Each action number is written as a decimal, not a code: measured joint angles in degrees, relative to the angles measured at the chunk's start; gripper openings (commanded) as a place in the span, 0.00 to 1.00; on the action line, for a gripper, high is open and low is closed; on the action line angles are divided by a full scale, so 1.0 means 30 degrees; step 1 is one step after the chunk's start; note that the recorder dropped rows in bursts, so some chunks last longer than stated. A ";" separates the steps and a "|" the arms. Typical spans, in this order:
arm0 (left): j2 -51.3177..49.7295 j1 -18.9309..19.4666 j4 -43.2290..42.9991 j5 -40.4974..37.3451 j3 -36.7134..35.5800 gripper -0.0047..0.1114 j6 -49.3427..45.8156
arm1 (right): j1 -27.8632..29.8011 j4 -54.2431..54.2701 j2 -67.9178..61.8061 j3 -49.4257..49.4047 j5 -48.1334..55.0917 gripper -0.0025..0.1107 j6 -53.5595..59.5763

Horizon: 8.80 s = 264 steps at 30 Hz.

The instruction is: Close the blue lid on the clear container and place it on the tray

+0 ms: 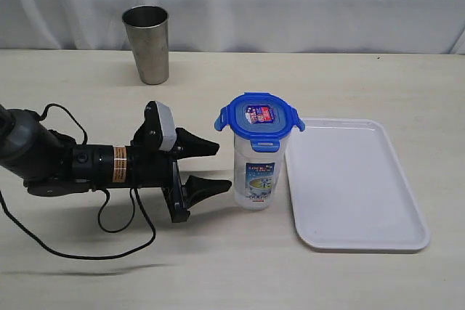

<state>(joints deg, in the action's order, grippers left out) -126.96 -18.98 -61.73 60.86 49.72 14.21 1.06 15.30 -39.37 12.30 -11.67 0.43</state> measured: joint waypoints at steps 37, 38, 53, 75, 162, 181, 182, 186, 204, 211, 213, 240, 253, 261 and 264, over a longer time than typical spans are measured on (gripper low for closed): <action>0.0000 -0.0092 0.0797 -0.0494 0.0033 0.62 -0.0256 | 0.8789 -3.1640 -2.4036 1.0463 -1.8803 0.06 -1.6101; 0.0000 -0.0092 0.0797 -0.0419 0.0033 0.62 -0.0256 | 0.8789 -3.2006 -2.4390 1.0463 -1.8915 0.06 -1.5626; 0.0000 -0.0092 -0.0425 -0.0136 0.0033 0.62 -0.0735 | 0.5835 -3.4269 -2.5564 1.1362 -1.9175 0.06 -1.4725; -0.0013 -0.0092 -0.1036 0.1477 0.1098 0.62 0.1934 | 0.4487 -3.3638 -2.5564 1.1362 -1.9220 0.06 -1.4574; -0.0813 -0.1426 0.0425 -0.1548 0.2893 0.79 0.0882 | 0.0729 -3.1936 -2.5564 1.2037 -1.4940 0.06 -1.5929; -0.1854 -0.2618 -0.0244 -0.1067 0.4622 0.78 0.1321 | 0.0729 -3.1936 -2.5564 1.2037 -1.4902 0.06 -1.5929; -0.1847 -0.2647 -0.0262 -0.1107 0.4661 0.78 0.1364 | 0.0729 -3.1936 -2.5564 1.2037 -1.4902 0.06 -1.5929; -0.1889 -0.2647 -0.0225 -0.0868 0.4706 0.78 0.1478 | 0.0729 -3.1936 -2.5564 1.2037 -1.4902 0.06 -1.5929; -0.1932 -0.2754 0.1716 0.0524 0.4706 0.78 0.1253 | 0.0729 -3.1936 -2.5564 1.2037 -1.4902 0.06 -1.5965; -0.1932 -0.2754 0.1647 0.0240 0.4706 0.78 0.1253 | 0.0729 -3.1936 -2.5564 1.2037 -1.4902 0.06 -1.6000; -0.1932 -0.2754 0.1605 0.0215 0.4706 0.70 0.1253 | 0.0729 -3.1936 -2.5564 1.2037 -1.4902 0.06 -1.6000; -0.1182 -0.0002 0.0005 -0.1630 0.4772 0.04 0.3263 | 0.0729 -3.2721 -2.4390 1.2707 -1.2627 0.23 -1.9506; -0.0949 0.0350 0.0205 -0.2710 0.4789 0.04 0.3759 | -0.1166 -3.5512 -1.9694 1.3320 -0.9373 0.40 -3.2052; -0.0949 0.0350 0.0280 -0.2710 0.4789 0.04 0.3759 | -0.5529 -3.8083 -1.8406 1.6419 -0.4241 0.40 -3.7542; -0.0949 0.0350 0.0280 -0.2710 0.4789 0.04 0.3759 | -0.5715 -3.8137 -1.8918 1.8318 -0.5358 0.40 -3.9442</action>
<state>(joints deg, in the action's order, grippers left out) -129.81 -17.93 -60.89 52.73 64.09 25.49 -16.08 -99.11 -96.12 67.25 -27.75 -117.90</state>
